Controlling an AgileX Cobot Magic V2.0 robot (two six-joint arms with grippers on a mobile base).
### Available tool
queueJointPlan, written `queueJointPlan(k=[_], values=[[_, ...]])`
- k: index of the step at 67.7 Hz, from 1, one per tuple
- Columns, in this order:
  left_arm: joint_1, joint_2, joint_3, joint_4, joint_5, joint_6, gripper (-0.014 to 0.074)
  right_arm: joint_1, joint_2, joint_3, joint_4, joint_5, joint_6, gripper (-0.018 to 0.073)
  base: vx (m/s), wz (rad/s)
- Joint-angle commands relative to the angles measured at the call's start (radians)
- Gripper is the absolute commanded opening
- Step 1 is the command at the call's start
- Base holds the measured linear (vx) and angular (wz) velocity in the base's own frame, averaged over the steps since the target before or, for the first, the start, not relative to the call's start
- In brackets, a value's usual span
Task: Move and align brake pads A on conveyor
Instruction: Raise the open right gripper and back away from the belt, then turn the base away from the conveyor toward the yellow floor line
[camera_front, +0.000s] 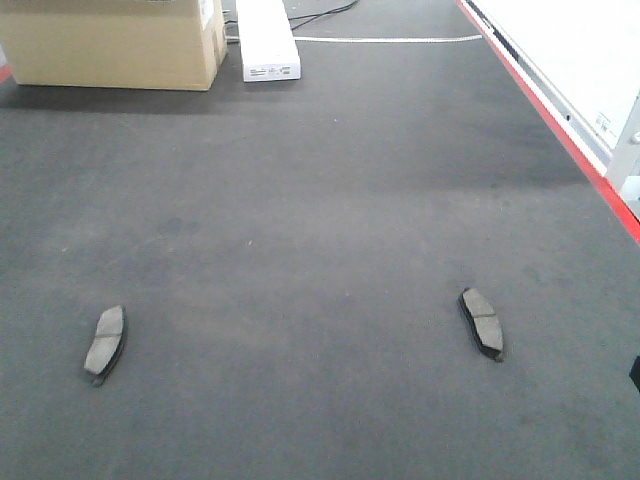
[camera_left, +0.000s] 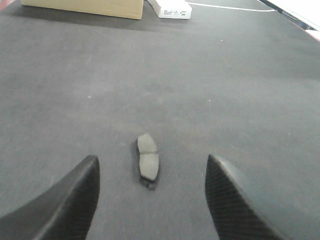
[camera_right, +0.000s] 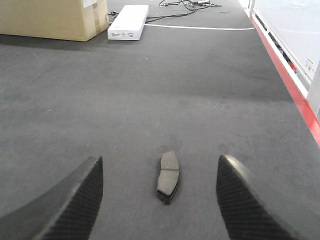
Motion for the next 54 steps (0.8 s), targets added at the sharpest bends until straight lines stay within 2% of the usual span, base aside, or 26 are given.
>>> queueJointPlan(k=[1, 54], values=[[-0.002, 0.01, -0.024, -0.003, -0.065, -0.001, 0.0451, 0.0, 0.017, -0.028, -0.001, -0.068, -0.007, 0.0468, -0.17, 0.05], [-0.002, 0.01, -0.024, -0.003, -0.063, -0.001, 0.0451, 0.0, 0.017, -0.028, -0.001, -0.068, -0.007, 0.0468, -0.38, 0.04]])
